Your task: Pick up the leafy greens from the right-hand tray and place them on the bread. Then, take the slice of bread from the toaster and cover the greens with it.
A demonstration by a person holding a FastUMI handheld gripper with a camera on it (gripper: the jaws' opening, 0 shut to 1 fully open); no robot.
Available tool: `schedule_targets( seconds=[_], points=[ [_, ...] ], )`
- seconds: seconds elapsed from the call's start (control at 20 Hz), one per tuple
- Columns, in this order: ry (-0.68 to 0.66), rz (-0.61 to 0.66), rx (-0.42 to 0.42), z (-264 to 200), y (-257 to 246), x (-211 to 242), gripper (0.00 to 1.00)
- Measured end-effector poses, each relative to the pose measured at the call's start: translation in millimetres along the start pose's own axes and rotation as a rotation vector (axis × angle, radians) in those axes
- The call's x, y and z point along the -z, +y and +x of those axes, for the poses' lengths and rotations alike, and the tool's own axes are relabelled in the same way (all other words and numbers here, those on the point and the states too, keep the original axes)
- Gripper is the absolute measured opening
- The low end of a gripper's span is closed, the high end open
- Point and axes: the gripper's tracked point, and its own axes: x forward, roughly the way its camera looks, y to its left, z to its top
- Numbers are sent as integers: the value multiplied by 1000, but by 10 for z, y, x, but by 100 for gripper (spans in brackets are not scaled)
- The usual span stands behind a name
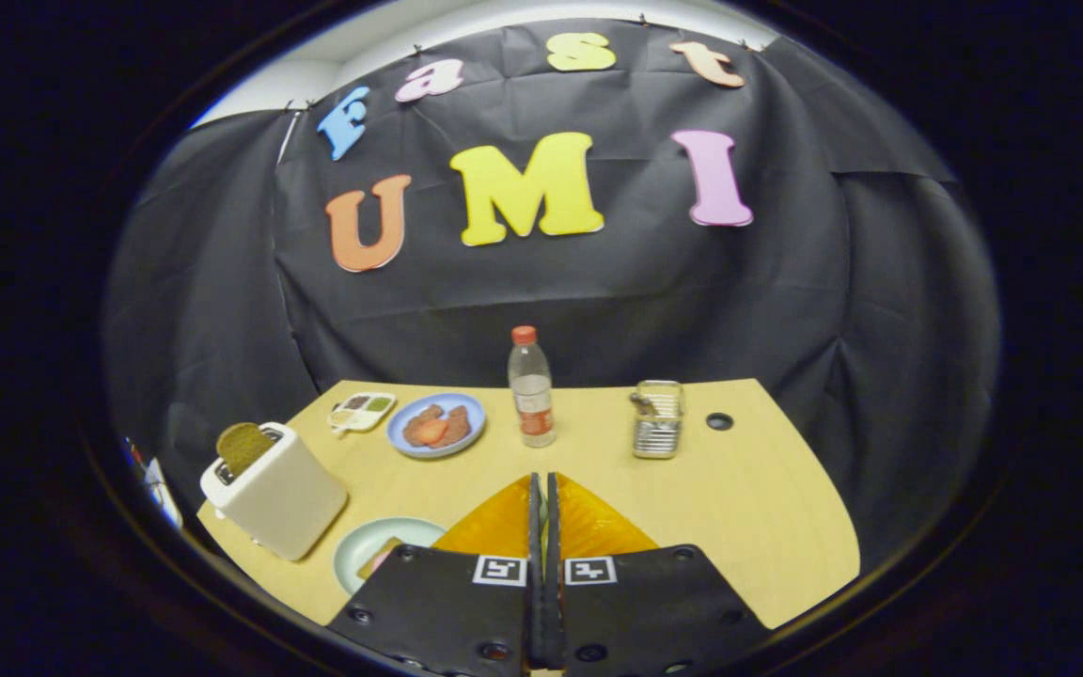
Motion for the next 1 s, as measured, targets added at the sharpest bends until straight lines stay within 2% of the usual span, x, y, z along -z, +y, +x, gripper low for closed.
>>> schedule_targets(
  seconds=[0.35,0.5,0.65,0.8,1.0],
  points=[
    [32,7,-144,132,1589,287,0],
    [66,19,-180,212,2008,489,0],
    [123,94,-197,350,2165,779,0],
    [168,156,-162,512,2066,974,0],
    [180,127,-94,646,1738,1030,0]
  ],
)
